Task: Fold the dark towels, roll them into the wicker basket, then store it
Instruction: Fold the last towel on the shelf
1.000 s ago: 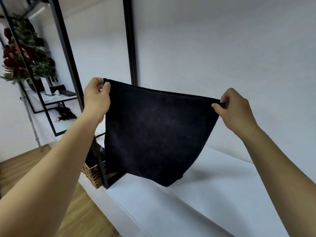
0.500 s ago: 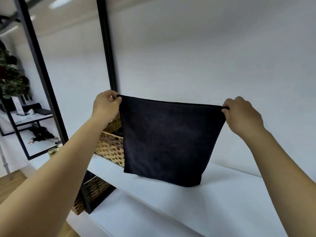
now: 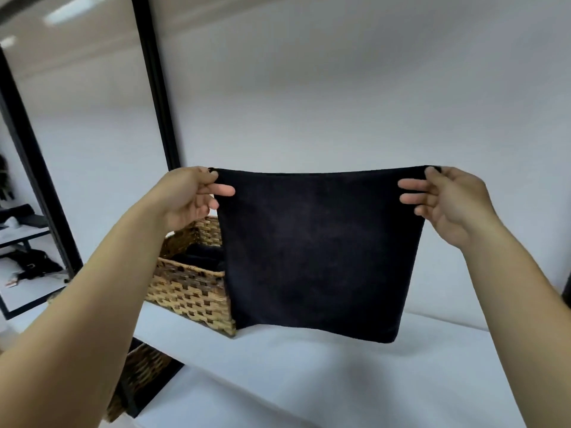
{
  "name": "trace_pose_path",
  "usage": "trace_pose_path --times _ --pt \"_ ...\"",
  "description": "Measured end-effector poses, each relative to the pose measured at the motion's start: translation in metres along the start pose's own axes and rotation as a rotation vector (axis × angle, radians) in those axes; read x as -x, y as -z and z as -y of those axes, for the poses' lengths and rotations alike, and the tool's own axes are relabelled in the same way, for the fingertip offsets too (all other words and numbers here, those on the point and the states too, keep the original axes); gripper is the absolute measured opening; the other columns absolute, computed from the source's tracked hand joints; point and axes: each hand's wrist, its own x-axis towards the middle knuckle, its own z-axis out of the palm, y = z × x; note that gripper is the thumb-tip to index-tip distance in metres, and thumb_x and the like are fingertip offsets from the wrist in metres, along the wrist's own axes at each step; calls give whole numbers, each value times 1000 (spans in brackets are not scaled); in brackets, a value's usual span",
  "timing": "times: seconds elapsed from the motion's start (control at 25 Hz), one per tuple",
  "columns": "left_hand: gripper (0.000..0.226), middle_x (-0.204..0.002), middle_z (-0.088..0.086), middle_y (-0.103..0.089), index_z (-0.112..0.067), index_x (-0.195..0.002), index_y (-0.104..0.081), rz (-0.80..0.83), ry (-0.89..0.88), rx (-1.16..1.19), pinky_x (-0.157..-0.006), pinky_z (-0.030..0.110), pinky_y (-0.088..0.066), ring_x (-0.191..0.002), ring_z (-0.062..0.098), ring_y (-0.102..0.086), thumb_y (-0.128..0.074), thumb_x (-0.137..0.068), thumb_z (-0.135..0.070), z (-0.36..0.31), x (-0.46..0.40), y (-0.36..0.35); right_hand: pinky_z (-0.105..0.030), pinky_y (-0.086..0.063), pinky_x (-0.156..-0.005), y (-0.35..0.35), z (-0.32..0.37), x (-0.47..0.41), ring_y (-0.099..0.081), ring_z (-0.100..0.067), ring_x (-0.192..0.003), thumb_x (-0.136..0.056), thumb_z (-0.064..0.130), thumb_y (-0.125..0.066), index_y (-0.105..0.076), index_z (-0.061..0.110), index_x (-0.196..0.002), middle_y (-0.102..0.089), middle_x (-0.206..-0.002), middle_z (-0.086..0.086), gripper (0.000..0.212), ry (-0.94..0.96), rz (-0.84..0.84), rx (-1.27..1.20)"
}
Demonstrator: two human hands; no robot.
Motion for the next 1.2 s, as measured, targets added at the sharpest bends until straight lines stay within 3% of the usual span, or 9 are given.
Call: trace_pose_path --times 0.12,0.28,0.4,0.52,0.68,0.88,1.04,1.16,1.2 --pt "6 -101 8 -79 -14 -110 -48 45 121 -42 -44 19 -49 -52 12 -66 -45 -107 -16 23 -16 -23 -29 -51 -58 -1 -15 -12 -75 -25 -77 -107 21 -45 -53 16 -106 -78 -94 -6 9 -86 14 11" --pt "25 -112 4 -76 -18 -135 -40 81 172 -72 -72 32 -61 -91 22 -77 -40 -110 -19 51 -33 -49 -34 -51 -71 4 -53 -29 -70 -25 -87 -107 18 -45 -51 17 -111 -76 -111 -6 7 -288 42 -15" --pt "14 -116 6 -75 -18 -122 -46 39 -67 24 -90 40 -59 -97 22 -75 -45 -109 -18 33 -38 -60 -32 -48 -65 12 -45 -43 -63 -20 -72 -105 16 -44 -50 19 -104 -76 -111 -7 7 -151 -63 -115" --pt "4 -106 7 -78 -18 -106 -49 24 -246 24 -86 38 -58 -96 22 -76 -47 -108 -15 19 -28 -63 -31 -47 -63 23 -28 -36 -61 -22 -63 -98 19 -50 -51 16 -101 -78 -101 -10 4 -36 -123 -167" --pt "8 -102 16 -77 -14 -100 -53 138 -178 -29 -72 34 -60 -86 29 -76 -49 -106 -10 82 6 -54 -32 -46 -60 52 -66 0 -61 -26 -59 -95 33 -62 -59 13 -90 -75 -79 -17 20 -243 -123 203" --pt "4 -99 14 -78 -3 -103 -55 485 2 -294 -82 38 -55 -96 30 -75 -52 -103 -5 254 63 -27 -32 -43 -60 91 -163 66 -64 -29 -64 -95 24 -65 -62 2 -96 -76 -77 -17 22 -668 141 801" --pt "8 -89 14 -77 0 -103 -65 411 17 -311 -86 20 -50 -92 20 -74 -58 -100 -1 307 86 -15 -28 -36 -51 104 -196 98 -55 -27 -55 -95 10 -58 -53 0 -118 -75 -73 -17 25 -732 106 904" --pt "11 -85 16 -75 -4 -100 -67 421 -23 -281 -81 19 -50 -84 17 -72 -59 -98 3 318 89 -15 -27 -40 -48 105 -205 105 -56 -27 -52 -93 6 -56 -43 4 -139 -74 -71 -18 47 -695 25 930" --pt "11 -85 15 -74 -5 -100 -68 419 -28 -270 -81 21 -51 -83 17 -71 -60 -98 3 321 91 -14 -28 -42 -48 104 -206 105 -58 -27 -52 -93 5 -55 -50 -3 -134 -74 -70 -17 42 -698 31 956"
